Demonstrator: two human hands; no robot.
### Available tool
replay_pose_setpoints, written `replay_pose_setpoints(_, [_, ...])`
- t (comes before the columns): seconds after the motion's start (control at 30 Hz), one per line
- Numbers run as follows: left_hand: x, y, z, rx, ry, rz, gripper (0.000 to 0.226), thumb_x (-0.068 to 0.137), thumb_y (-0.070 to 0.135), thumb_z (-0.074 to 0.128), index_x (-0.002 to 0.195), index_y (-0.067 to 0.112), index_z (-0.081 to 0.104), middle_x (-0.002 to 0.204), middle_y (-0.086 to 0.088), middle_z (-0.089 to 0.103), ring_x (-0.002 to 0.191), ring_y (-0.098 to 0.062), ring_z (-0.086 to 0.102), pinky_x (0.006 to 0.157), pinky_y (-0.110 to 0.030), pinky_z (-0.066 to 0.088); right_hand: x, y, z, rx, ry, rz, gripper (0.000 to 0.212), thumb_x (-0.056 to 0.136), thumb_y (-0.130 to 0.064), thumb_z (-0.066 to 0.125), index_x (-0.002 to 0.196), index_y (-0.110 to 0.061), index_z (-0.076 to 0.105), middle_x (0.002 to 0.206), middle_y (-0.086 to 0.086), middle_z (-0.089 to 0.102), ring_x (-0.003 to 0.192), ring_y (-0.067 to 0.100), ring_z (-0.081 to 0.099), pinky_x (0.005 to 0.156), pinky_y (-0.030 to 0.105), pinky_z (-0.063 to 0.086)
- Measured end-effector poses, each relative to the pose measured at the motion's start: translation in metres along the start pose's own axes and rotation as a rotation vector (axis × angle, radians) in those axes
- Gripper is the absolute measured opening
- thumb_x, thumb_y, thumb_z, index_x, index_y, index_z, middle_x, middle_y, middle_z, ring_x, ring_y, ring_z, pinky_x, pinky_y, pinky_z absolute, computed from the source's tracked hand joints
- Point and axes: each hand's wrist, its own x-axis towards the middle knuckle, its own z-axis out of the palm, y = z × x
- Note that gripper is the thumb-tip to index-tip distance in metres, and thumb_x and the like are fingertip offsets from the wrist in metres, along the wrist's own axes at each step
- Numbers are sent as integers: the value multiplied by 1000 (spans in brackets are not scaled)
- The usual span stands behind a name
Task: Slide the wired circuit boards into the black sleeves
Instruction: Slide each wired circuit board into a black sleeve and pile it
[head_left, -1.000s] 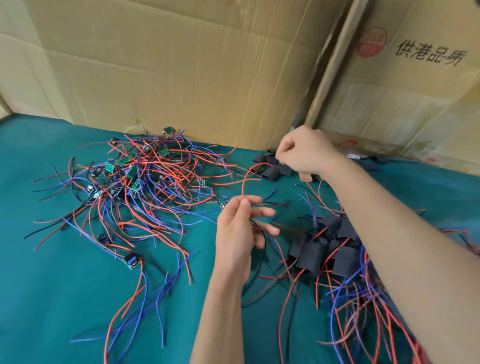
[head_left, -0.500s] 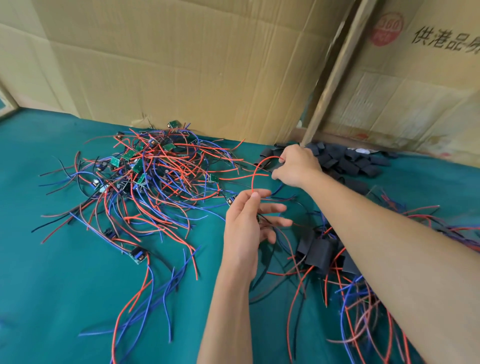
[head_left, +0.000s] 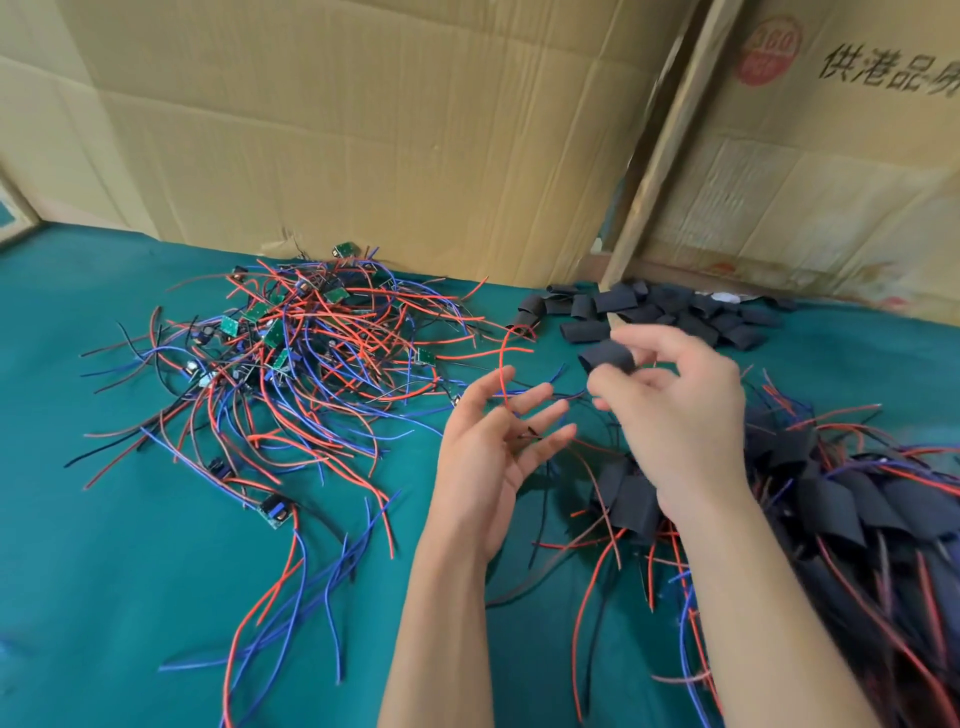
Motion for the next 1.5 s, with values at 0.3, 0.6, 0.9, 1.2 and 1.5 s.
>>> replay_pose_setpoints(0.3, [2, -6, 0, 163, -81, -26, 42, 90, -9, 37, 117, 8, 66, 94, -17, 73, 78, -24, 70, 59, -29, 59, -13, 14, 11, -118, -262, -58, 47, 49, -27, 71, 97, -30, 74, 84, -2, 64, 66, 16, 66, 65, 33, 54])
replay_pose_setpoints(0.6, [2, -8, -4, 290, -60, 48, 55, 92, -10, 33, 85, 17, 80, 79, -7, 66, 55, -11, 57, 42, -22, 46, -7, 16, -9, 178, -505, 32, 41, 66, 9, 87, 90, -22, 77, 89, 0, 68, 68, 14, 69, 68, 22, 56])
replay_pose_setpoints(0.9, [-1, -4, 0, 224, -45, 32, 46, 91, -8, 31, 102, 6, 74, 99, -20, 74, 70, -24, 71, 39, -20, 42, -8, 14, -7, 250, -350, 68, 22, 73, 6, 84, 80, -10, 71, 73, 3, 74, 59, 13, 66, 56, 23, 54])
replay_pose_setpoints(1.2, [-1, 1, -1, 87, -42, 12, 43, 91, -4, 26, 114, 3, 61, 115, -24, 72, 97, -32, 75, 39, -16, 38, 6, 25, -19, 711, 301, 294, 15, 87, 3, 76, 88, -6, 64, 61, -2, 69, 58, 13, 64, 57, 21, 52])
replay_pose_setpoints(1.5, [-3, 0, 1, 106, -89, -26, 45, 87, -4, 24, 111, 2, 62, 107, -24, 73, 84, -28, 76, 34, -16, 33, 4, 19, -12, 805, 235, 408, 12, 91, 1, 73, 88, -5, 62, 73, 6, 68, 62, 14, 69, 60, 19, 55])
